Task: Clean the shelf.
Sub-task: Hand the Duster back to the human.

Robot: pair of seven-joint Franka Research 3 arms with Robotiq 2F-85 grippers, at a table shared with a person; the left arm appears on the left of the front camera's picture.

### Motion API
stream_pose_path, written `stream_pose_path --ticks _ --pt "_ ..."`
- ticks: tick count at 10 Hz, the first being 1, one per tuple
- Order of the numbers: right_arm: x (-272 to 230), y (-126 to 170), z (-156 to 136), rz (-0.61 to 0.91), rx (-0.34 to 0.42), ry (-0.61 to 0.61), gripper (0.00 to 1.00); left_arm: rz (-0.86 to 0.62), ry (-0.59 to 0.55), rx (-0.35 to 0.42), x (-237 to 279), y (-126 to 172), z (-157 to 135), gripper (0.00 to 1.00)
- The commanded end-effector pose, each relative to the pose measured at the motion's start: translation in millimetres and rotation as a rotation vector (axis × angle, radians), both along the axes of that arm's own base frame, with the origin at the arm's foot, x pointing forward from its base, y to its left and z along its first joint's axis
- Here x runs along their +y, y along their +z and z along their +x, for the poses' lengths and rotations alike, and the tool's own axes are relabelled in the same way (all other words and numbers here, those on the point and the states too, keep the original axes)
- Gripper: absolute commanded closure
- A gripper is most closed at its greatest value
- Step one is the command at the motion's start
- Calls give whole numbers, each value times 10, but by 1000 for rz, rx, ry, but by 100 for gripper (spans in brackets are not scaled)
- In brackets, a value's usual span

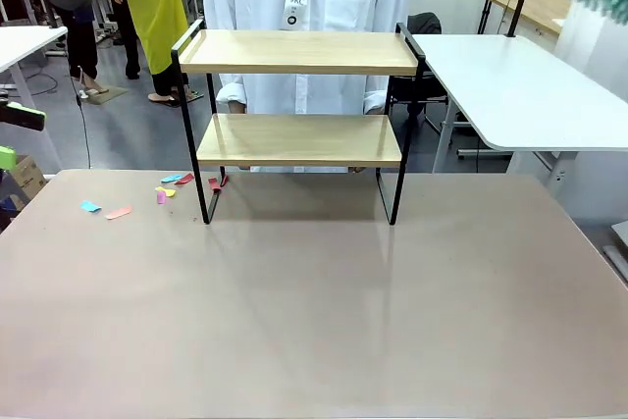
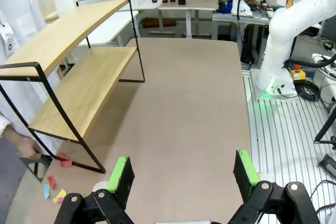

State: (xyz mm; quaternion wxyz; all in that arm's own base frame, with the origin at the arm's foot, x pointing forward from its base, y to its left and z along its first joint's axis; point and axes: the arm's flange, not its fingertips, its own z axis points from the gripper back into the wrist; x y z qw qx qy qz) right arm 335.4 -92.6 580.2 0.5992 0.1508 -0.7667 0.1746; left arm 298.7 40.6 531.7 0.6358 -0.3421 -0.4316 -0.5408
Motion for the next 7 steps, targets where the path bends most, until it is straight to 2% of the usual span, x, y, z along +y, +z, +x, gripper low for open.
stream_pose_path --ticks 1,4,7 --pt "61 -125 -54 -6 9 -123 84 -24 -8 -25 -19 7 16 0" --pt "-125 -362 -112 18 83 -187 84 -24 -8 -25 -19 7 16 0" --pt "-216 -865 -159 85 193 -210 84 -24 -8 -25 -19 7 16 0"
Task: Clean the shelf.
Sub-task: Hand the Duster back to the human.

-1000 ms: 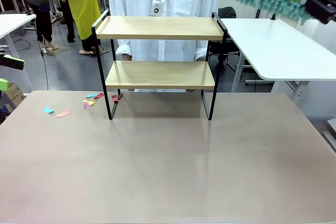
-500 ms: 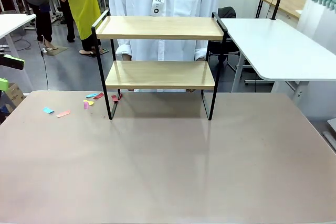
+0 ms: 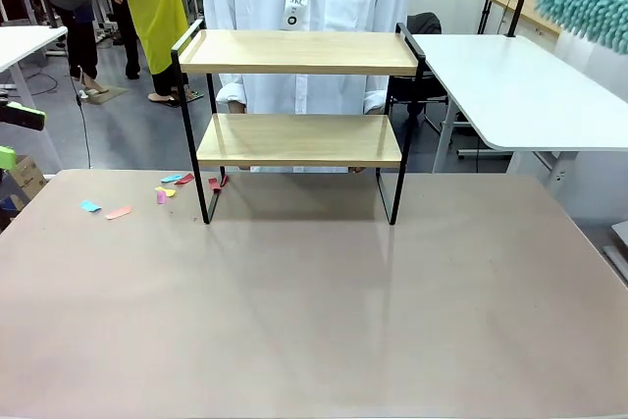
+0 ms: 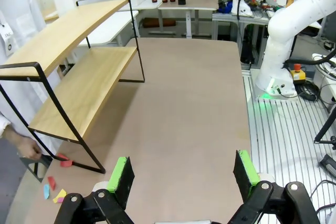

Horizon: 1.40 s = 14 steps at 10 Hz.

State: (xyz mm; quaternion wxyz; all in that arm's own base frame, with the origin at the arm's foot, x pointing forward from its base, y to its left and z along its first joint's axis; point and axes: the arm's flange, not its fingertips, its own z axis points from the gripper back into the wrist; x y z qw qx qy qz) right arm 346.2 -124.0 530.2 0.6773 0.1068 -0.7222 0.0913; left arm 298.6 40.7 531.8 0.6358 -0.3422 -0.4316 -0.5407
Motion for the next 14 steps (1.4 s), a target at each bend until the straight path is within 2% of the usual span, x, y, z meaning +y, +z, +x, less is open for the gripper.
stream_pose_path --ticks 1,5,7,8,9,14 --pt "109 -549 -270 65 45 -33 84 -23 -8 -25 -20 7 17 0" --pt "212 -1150 -442 89 156 -53 84 -23 -8 -25 -20 7 17 0" --pt "252 -1272 -521 93 169 -51 84 -23 -8 -25 -20 7 17 0" --pt "259 -1334 -481 61 137 -56 84 -23 -8 -25 -20 7 17 0" --pt "-77 -900 263 108 206 -25 84 -23 -8 -25 -20 7 17 0" --pt "-77 -900 263 108 206 -25 84 -23 -8 -25 -20 7 17 0"
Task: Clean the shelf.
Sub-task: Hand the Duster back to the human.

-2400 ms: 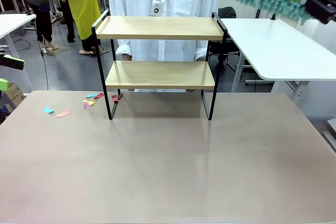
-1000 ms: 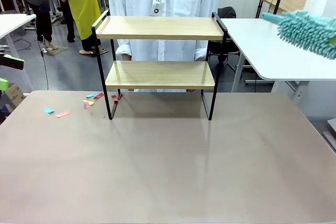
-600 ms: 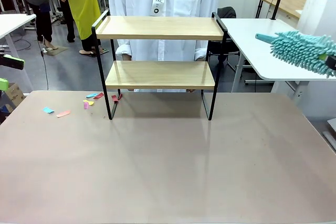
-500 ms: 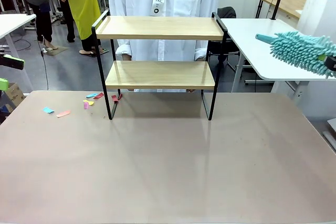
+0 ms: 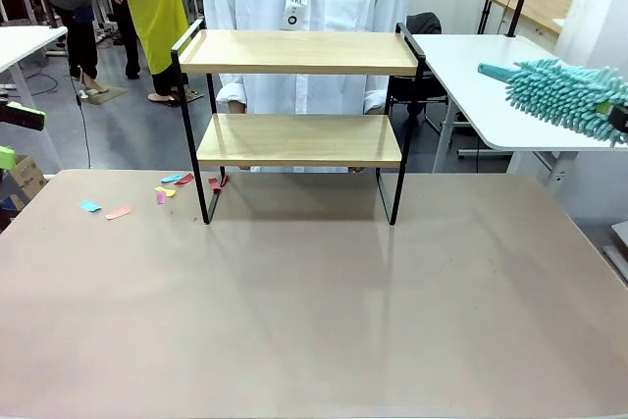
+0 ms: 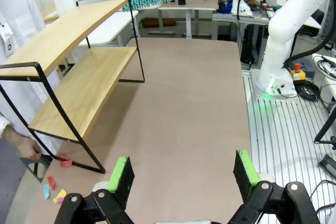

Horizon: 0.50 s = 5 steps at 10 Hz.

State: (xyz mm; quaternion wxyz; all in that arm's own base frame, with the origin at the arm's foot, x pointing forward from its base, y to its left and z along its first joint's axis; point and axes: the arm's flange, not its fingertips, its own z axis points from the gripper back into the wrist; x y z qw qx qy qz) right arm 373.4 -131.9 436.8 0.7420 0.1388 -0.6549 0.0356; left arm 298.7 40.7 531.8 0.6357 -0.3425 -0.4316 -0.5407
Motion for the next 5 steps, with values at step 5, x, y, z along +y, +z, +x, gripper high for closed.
stream_pose_path --ticks 5 --pt "2 34 -9 10 3 1 84 -23 -8 -25 -20 6 16 0"
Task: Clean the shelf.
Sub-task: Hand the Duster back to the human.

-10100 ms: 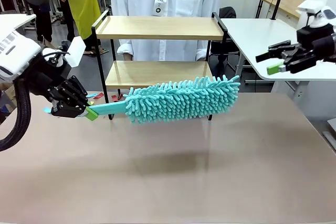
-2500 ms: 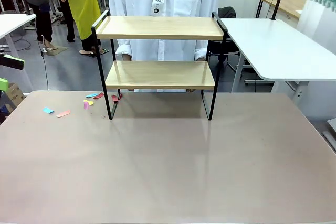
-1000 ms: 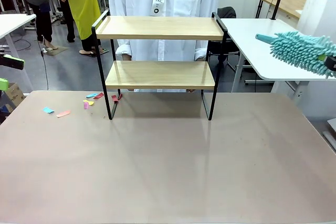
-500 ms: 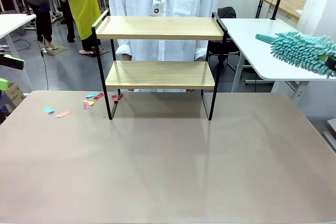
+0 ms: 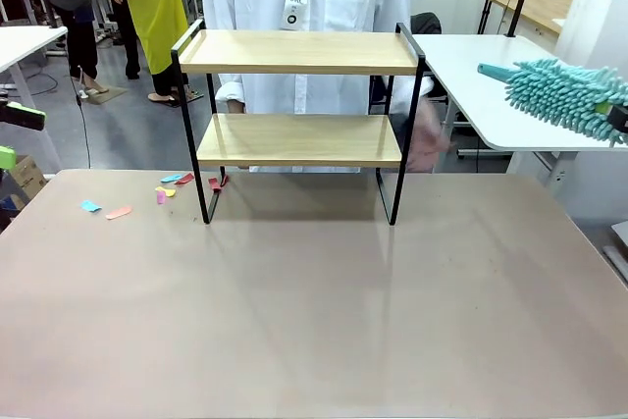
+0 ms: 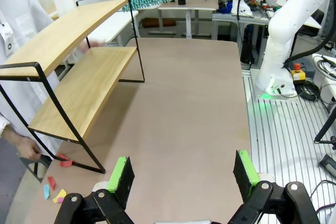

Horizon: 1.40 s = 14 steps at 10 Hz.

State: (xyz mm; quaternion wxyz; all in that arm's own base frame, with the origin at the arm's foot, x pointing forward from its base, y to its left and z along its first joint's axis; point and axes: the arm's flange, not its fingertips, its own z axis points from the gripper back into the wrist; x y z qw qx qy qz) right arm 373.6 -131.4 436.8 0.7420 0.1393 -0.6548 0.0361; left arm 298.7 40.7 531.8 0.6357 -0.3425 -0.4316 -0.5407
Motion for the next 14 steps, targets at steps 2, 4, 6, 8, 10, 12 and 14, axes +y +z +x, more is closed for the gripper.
stream_pose_path --ticks 2,4,6,8,10,12,14 --pt "-3 34 -11 10 3 0 84 -23 -8 -25 -20 6 16 0" --pt "-3 34 -11 10 3 0 84 -23 -8 -25 -20 6 16 0" --pt "-3 34 -11 10 3 0 84 -23 -8 -25 -20 6 16 0" --pt "-3 34 -11 10 3 0 84 -23 -8 -25 -20 6 16 0" --pt "0 3 -1 0 -1 0 70 -23 -8 -25 -20 6 16 0" --pt "-11 104 -38 -11 -22 27 14 -23 -8 -25 -20 6 16 0" --pt "-5 263 -68 -4 -20 13 0 -23 -8 -25 -20 6 16 0"
